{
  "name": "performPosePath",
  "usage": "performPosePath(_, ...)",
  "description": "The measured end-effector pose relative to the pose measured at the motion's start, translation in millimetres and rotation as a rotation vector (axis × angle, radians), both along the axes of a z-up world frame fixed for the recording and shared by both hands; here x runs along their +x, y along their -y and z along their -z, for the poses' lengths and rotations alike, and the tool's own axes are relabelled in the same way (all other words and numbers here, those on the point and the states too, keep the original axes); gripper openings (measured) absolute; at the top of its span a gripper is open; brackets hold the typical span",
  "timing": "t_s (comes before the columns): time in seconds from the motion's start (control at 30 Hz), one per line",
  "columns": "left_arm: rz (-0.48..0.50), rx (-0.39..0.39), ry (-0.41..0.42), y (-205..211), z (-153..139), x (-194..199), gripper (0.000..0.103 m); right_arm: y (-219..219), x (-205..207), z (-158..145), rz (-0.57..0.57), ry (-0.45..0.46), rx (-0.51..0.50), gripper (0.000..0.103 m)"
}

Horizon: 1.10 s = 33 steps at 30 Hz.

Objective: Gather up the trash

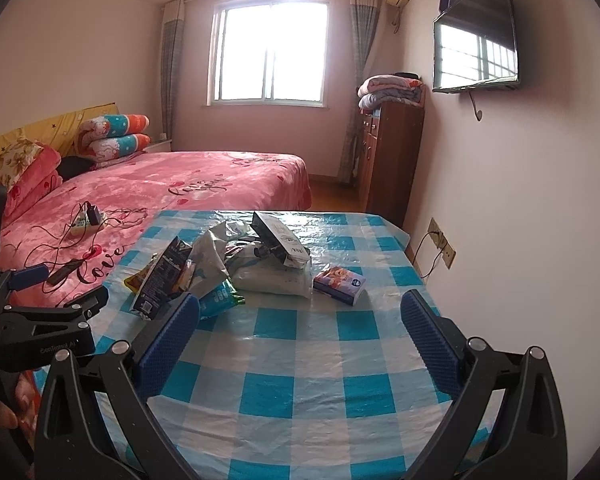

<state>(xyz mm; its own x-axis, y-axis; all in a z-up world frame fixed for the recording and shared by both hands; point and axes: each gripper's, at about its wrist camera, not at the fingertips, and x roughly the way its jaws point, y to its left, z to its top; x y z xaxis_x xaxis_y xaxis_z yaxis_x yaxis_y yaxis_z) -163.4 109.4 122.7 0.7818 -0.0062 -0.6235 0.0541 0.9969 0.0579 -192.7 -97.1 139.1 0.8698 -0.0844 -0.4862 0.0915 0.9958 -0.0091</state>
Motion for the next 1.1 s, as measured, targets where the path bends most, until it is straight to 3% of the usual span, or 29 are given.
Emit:
performPosePath(0.6,0.016,-0.088,0.023,-19.9,33.4,20.1,0.099,20.4,37.2,56.2,-0.066,-0.11,0.081,0.099)
performPosePath(0.8,0.066,-0.208,-0.027,-32.8,34.8,45.1,0.099,35.3,56.0,74.5,-0.13,-0.165,0.238,0.099)
performPosePath(0.93,0.106,-0.336,-0.097,-44.9,39.4,72.4,0.099,37.9,67.0,81.3,-0.149,-0.186,0.252,0.098)
performPosePath(1.1,0.125,-0.379,-0.148,-47.1,49.1,100.1,0.099,49.9,89.1,82.6,-0.149,-0.194,0.291,0.098)
